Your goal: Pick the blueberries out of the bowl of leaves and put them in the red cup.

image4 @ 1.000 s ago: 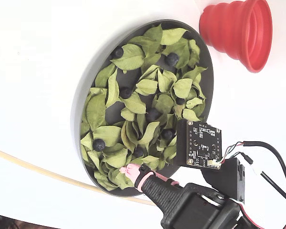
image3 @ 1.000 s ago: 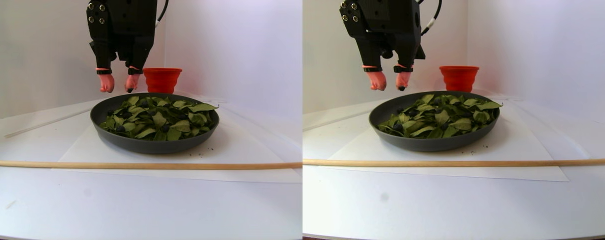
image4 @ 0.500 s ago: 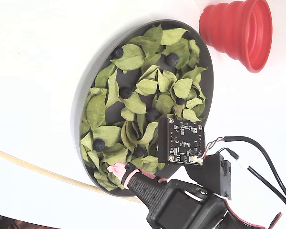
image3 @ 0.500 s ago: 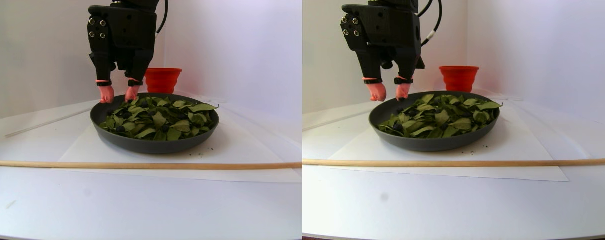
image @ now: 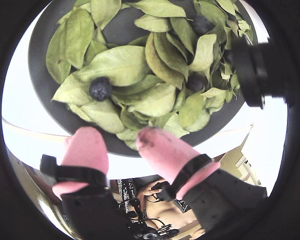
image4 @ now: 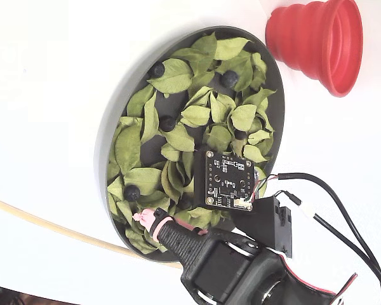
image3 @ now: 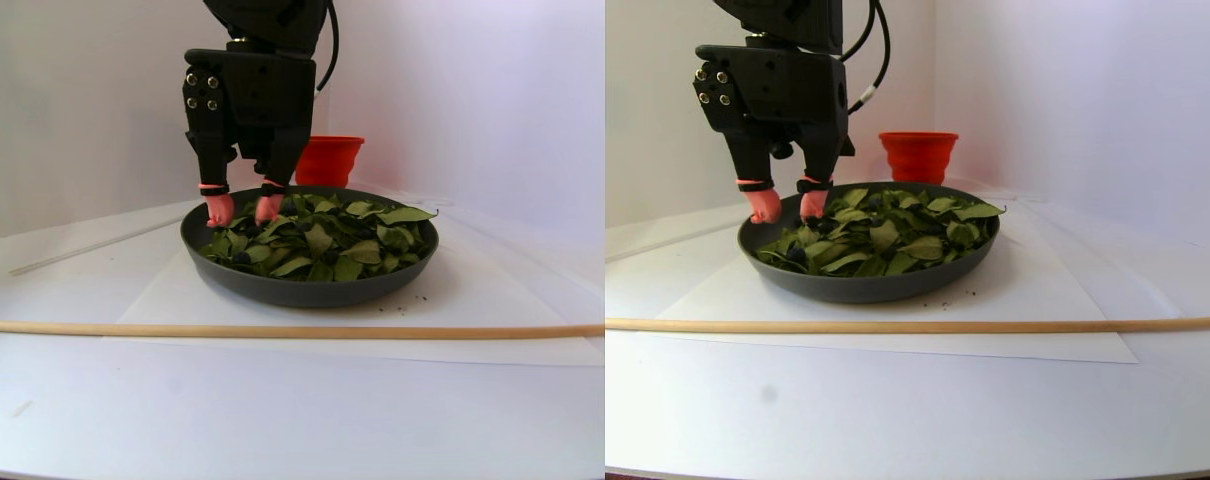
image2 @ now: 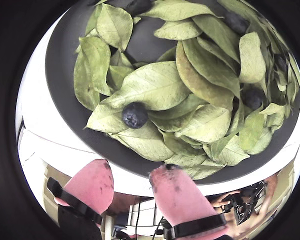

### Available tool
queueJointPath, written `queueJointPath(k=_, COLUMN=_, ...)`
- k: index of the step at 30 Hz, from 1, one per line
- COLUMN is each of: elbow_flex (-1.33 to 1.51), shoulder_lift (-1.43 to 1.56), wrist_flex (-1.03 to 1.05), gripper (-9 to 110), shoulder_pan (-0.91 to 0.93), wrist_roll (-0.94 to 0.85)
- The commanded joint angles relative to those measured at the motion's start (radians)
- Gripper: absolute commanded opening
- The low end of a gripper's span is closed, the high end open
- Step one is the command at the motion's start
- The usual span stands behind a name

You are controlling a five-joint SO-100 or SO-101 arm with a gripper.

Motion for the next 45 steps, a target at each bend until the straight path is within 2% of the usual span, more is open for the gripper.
queueJointPath(k=1, elbow_flex=-0.046, shoulder_lift=-0.009, wrist_flex=-0.025, gripper=14, shoulder_pan=0.002, wrist_roll=0.015)
queueJointPath(k=45, elbow_flex=-0.14, shoulder_lift=-0.224, wrist_flex=-0.156, gripper=16, shoulder_pan=-0.02, wrist_roll=0.132)
